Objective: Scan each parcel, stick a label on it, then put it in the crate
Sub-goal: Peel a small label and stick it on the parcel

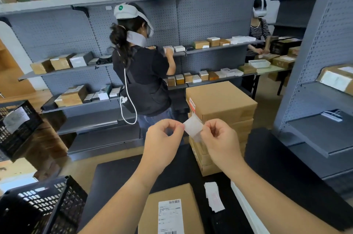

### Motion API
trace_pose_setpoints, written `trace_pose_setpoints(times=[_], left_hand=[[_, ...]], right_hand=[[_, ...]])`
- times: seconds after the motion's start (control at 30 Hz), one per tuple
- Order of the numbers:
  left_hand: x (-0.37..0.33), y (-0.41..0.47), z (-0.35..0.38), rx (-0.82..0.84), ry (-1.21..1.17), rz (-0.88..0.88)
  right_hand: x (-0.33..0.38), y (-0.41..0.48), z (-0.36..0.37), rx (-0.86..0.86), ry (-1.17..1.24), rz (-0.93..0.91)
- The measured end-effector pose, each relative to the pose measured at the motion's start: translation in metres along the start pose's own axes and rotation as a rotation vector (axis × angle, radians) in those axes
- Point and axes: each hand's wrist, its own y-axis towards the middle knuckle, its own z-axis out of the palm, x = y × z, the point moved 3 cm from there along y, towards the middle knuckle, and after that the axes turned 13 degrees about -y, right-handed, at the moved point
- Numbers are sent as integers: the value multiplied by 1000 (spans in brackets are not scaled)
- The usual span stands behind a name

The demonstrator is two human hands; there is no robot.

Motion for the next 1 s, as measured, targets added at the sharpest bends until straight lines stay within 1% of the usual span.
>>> trace_pose_setpoints(times=[0.13,0.3,0.47,0.7,1.0], left_hand=[[51,-12,46,91,5,-163],[120,-31,100,156,50,-329],[170,-51,141,173,89,-436],[220,-65,174,164,123,-574],[245,-69,183,189,191,-587]], right_hand=[[-77,-29,-22,-83,-31,275],[-173,-81,-51,-174,-50,632],[-245,-123,-74,-240,-114,869],[-310,-152,-91,-283,-193,1052],[-338,-160,-82,-135,-259,1098]])
